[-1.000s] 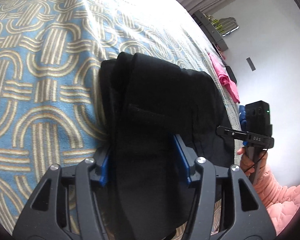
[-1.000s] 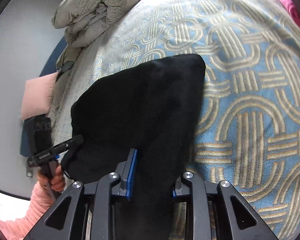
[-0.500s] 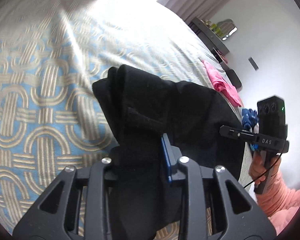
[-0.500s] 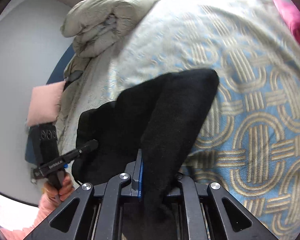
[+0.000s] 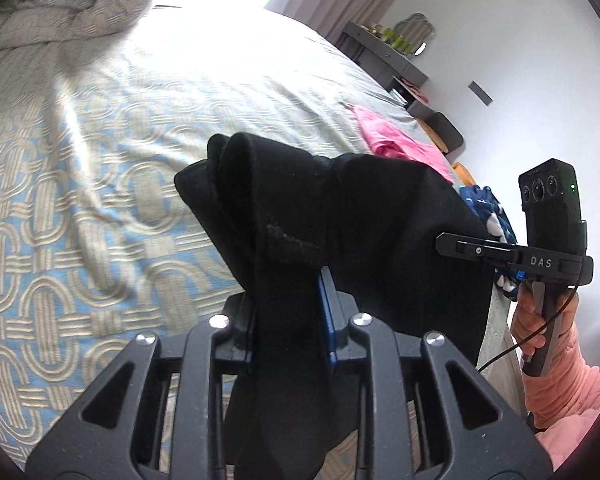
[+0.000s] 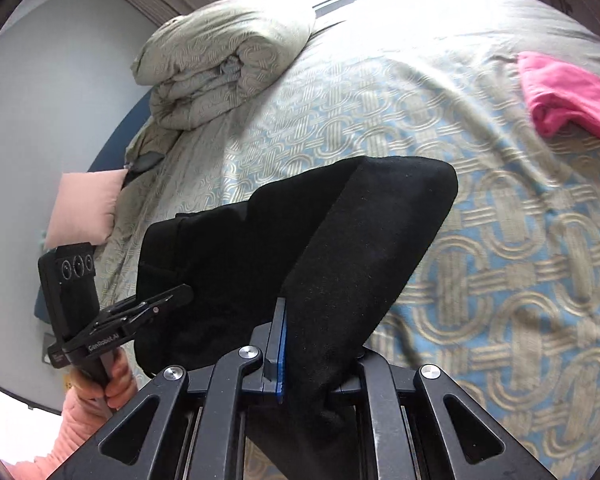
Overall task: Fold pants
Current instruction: 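Lift the trousers with both grippers and carry them onto the navy star blanket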
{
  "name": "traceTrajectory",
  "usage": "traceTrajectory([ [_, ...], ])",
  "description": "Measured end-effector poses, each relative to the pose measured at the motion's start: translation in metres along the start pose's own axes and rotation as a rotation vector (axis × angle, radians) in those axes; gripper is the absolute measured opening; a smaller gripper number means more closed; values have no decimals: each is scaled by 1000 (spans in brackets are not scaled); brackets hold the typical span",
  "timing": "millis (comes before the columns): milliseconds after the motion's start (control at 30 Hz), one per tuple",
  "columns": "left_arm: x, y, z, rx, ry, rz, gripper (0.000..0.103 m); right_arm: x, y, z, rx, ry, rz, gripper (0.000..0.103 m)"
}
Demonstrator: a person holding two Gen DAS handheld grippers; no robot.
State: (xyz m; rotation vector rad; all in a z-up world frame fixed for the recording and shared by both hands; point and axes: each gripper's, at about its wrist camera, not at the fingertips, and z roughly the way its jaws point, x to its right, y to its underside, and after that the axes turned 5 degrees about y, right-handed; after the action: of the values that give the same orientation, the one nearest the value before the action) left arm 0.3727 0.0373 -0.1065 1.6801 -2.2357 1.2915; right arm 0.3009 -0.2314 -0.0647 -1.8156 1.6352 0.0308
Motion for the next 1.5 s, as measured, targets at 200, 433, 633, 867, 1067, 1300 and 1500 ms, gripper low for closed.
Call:
traceTrajectory([
  [200, 44, -11, 12, -3, 34, 47, 27, 20, 10, -57, 79, 29, 11, 10],
  [433, 111, -29, 25, -11, 50, 165, 27, 51, 27, -114, 179, 48, 62, 10],
  [633, 176, -42, 56, -43, 121, 238, 27, 87, 51, -171, 270, 106, 100, 10],
  [867, 276, -65, 115, -94, 192, 390, 27, 148, 81, -243, 382, 187, 203, 10],
  [1067, 361, -100, 164, -103, 279, 528, 27, 208, 98, -320, 521, 218, 308, 10],
  [1300, 459, -123, 232, -161, 314, 679, 27, 282, 114, -390, 631, 286, 418, 10],
  [1500, 506, -130, 296, -222, 311, 758, 27, 343, 124, -413, 649, 323, 514, 10],
])
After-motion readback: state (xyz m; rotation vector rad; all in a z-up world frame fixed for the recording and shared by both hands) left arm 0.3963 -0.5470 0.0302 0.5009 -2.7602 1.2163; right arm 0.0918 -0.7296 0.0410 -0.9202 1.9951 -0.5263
